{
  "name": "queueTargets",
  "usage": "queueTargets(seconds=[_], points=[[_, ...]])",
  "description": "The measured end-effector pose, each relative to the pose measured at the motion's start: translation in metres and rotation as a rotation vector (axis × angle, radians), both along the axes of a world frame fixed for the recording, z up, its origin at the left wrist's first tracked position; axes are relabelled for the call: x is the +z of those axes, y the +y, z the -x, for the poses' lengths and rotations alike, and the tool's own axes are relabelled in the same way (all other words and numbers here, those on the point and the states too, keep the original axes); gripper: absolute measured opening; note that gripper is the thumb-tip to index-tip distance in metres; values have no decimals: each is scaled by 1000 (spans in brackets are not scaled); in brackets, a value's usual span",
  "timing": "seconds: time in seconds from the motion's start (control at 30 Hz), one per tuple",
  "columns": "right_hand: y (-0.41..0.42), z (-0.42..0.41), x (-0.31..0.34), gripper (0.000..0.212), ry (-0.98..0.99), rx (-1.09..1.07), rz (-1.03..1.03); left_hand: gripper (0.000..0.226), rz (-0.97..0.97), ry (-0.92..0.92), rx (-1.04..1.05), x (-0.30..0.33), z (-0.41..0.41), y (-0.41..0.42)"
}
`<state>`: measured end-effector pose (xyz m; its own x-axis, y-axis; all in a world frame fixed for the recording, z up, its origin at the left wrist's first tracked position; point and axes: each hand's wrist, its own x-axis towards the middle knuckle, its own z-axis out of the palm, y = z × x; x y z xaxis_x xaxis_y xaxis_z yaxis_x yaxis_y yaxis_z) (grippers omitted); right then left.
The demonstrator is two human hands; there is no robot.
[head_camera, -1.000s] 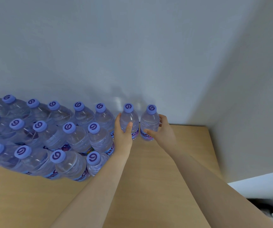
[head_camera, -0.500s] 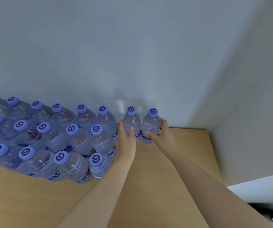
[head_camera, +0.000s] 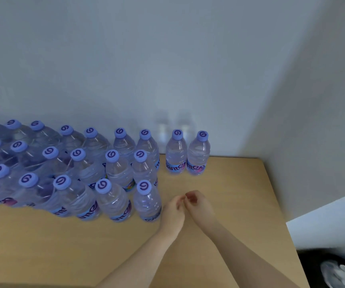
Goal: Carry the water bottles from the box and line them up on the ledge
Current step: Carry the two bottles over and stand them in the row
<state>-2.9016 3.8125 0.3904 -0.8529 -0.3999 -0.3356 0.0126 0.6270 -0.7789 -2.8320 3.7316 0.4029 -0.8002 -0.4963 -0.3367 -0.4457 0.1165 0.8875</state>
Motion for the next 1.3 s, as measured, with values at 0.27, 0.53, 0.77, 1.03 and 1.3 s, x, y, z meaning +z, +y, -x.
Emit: queueTargets(seconds=[0.27,0.53,0.77,1.03,1.3], points=[[-22,-72,18,47,-10,102,57,30,-38,-53,-143,4,-76,-23],[-51,-104,44,70,102,-9,286,32,169,-31,58,24,-117,-68],[-72,-106,42,55,-13,-121,192,30,191,-25,317,30,-128,-97],[-90,-112,37,54,84,-159,31,69,120,201,240,34,-124,-123],[-105,-115,33,60,123,-148,-23,67,150,211,260,28,-119,-130]])
